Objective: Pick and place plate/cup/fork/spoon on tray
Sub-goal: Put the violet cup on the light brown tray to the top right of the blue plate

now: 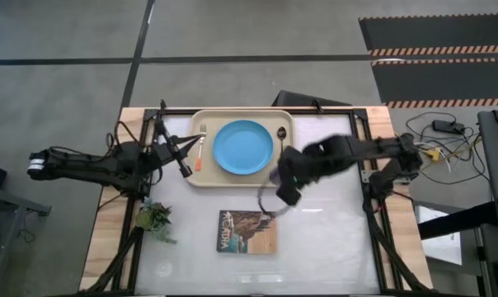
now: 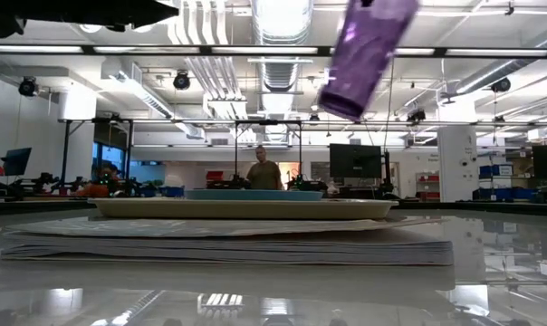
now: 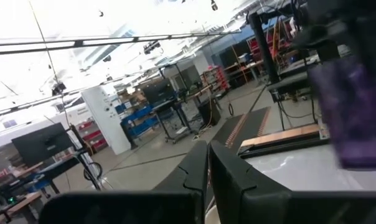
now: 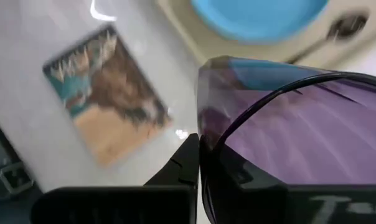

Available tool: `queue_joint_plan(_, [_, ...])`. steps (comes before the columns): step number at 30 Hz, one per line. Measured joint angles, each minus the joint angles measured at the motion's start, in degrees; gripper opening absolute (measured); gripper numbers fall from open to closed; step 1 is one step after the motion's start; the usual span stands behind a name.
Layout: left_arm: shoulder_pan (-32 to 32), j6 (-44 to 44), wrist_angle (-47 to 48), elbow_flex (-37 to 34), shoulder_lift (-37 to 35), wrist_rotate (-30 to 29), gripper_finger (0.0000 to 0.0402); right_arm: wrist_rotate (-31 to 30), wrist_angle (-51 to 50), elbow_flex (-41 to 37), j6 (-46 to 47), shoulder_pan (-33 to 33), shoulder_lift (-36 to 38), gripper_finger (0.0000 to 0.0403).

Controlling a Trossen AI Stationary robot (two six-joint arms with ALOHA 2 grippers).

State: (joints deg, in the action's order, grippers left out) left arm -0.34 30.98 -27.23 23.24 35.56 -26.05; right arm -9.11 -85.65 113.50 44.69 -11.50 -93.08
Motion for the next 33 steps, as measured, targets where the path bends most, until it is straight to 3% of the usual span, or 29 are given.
queue_joint_plan(13, [0.0,-0.5,7.5,-0.1,-6.9,0.0,0.0,0.0,0.9,21.6,-29.2,15.1,-14.9,0.0009])
queue_joint_plan(19, [0.0,-0.6,8.0,-0.2,-6.9,0.0,0.0,0.0,2.2,20.9,-40.7,21.3,-18.3,0.0009])
queue_joint_plan(25, [0.0,-0.6,8.7,-0.2,-6.9,0.0,0.0,-4.0,1.4,20.9,-48.0,29.1,-22.3,0.0008])
queue_joint_plan(33, [0.0,-0.6,8.6,-0.2,-7.0,0.0,0.0,-2.5,-0.2,21.0,-58.3,38.6,-26.0,0.0008])
